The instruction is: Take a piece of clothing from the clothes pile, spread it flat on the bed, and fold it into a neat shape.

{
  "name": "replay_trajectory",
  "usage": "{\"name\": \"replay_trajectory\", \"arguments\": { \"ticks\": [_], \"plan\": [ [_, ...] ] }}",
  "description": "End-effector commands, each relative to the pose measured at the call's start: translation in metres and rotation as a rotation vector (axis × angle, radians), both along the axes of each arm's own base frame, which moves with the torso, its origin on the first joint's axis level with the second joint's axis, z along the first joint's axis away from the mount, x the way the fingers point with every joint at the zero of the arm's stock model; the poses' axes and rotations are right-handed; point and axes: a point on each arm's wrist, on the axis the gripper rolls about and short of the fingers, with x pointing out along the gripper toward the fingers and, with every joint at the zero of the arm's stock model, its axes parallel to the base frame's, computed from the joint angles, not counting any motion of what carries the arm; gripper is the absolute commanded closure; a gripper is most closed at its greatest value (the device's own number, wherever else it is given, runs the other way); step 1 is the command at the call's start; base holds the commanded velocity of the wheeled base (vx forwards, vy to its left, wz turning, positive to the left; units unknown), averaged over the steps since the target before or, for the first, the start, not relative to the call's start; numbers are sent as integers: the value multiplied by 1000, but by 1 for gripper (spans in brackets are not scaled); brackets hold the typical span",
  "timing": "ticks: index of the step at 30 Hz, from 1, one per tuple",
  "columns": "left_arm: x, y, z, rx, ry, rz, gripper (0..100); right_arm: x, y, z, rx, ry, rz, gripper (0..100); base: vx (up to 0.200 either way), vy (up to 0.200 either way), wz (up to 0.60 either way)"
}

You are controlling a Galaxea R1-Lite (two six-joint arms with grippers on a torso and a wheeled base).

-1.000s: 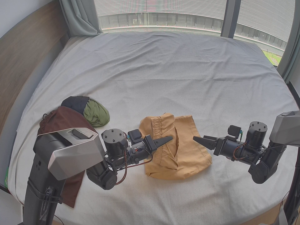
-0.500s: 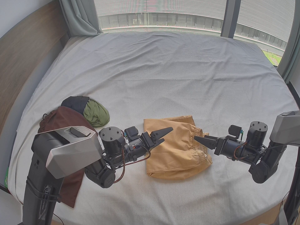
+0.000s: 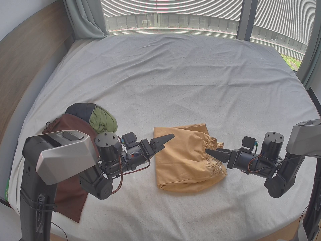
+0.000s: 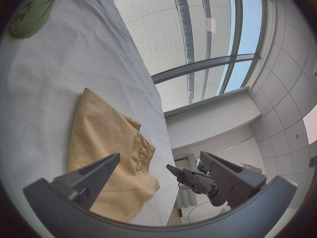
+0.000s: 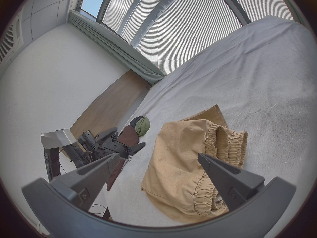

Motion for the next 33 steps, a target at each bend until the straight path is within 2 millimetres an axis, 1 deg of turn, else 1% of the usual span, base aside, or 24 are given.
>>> {"name": "replay_trajectory", "arguments": {
  "ticks": [1,4,7,9,10,14,15,18,21,27,30,31,32,33],
  "plan": [
    [-6,24,18,33,-47,31,0,-1,9,-11,-7,32,22,0,0,0,0],
    [-11,41,20,79,-76,37,0,1,13,-19,-16,52,18,0,0,0,0],
    [-16,57,16,119,-75,41,0,3,15,-26,-27,63,-5,0,0,0,0],
    [-17,60,14,128,-72,45,0,3,17,-27,-28,66,-2,0,0,0,0],
    [-20,67,12,148,-75,57,0,3,18,-27,-28,66,3,0,0,0,0],
    [-23,81,15,187,-108,83,0,2,19,-28,-29,67,3,0,0,0,0],
    [-23,81,15,188,-109,83,0,2,18,-27,-29,65,0,0,0,0,0],
    [-27,97,27,188,-128,95,0,2,18,-28,-29,67,0,0,0,0,0],
    [-28,106,29,189,-134,94,0,3,18,-27,-29,65,0,0,0,0,0],
    [-34,113,32,208,-151,86,0,3,18,-25,-26,57,-2,0,0,0,0],
    [-40,112,31,278,-228,74,0,4,19,-26,-26,57,0,0,0,0,0],
    [-40,112,31,278,-228,74,0,4,19,-26,-26,57,0,0,0,0,0],
    [-43,113,27,336,-284,67,0,3,19,-27,-27,60,1,0,0,0,0],
    [-43,114,26,351,-300,68,0,3,19,-27,-27,61,1,0,0,0,0]
  ]
}}
